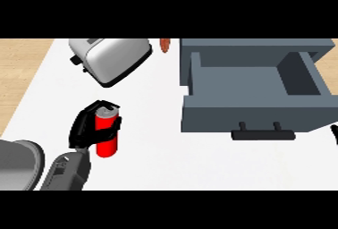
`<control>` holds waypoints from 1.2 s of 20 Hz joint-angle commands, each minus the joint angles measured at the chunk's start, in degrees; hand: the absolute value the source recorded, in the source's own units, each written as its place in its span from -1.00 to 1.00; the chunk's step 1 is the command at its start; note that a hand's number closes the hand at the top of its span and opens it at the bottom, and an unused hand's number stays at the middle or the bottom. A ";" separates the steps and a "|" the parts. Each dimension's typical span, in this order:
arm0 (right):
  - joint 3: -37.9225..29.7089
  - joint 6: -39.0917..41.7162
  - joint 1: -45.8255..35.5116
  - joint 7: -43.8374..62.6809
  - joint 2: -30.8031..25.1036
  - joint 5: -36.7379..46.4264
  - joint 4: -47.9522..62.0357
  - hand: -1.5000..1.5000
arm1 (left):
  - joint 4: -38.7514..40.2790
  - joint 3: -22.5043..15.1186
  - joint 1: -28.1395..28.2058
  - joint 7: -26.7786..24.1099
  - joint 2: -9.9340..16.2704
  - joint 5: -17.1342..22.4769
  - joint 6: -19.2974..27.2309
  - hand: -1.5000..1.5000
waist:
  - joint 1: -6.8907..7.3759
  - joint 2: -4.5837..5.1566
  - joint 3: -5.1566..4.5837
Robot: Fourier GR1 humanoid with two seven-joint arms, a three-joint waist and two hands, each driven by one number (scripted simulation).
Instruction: Pick up the can, place it into the drawer and close the drawer
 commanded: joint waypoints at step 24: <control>0.92 -0.97 3.37 -2.15 0.92 1.29 -2.45 -1.00 | -20.60 -15.20 -20.12 29.95 -3.99 -3.36 23.32 1.00 | -0.77 0.03 0.01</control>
